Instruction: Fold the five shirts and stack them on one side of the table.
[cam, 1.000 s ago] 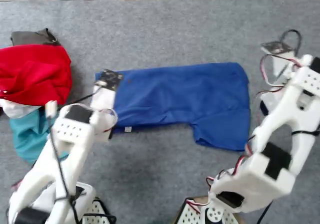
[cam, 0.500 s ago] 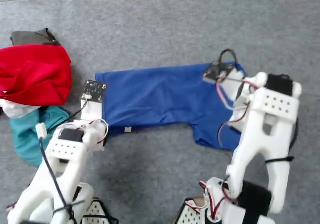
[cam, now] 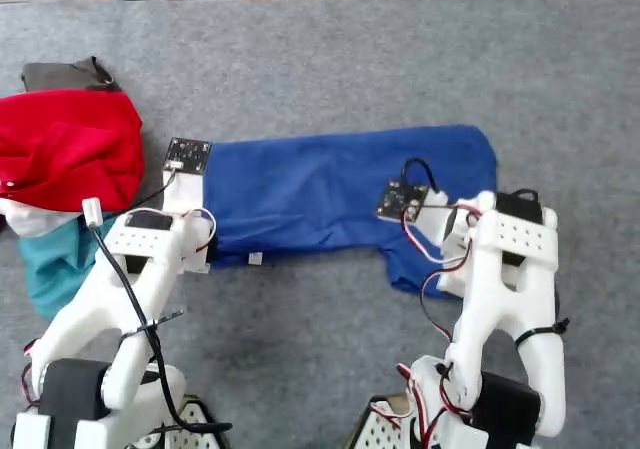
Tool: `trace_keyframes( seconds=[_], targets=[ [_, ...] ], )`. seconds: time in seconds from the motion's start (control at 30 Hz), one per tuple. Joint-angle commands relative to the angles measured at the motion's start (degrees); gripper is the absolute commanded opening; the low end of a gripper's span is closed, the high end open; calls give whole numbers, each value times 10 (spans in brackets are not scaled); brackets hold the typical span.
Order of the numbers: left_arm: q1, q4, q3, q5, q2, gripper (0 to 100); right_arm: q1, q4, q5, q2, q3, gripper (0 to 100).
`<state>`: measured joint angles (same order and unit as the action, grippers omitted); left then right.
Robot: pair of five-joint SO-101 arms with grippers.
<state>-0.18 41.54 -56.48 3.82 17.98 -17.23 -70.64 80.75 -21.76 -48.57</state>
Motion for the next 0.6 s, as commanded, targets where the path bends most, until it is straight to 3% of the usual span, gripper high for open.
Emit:
trace_keyframes(
  seconds=[0.0, 0.3, 0.57],
  targets=[
    [-4, -3, 36, -3, -1, 86, 17, 51, 5, -22, -38, 286],
    [-4, -25, 36, -2, -2, 87, 38, 238, 5, -17, -154, 286],
    [-4, -23, 36, -2, -2, 86, 35, 273, 14, -17, -183, 278]
  ],
)
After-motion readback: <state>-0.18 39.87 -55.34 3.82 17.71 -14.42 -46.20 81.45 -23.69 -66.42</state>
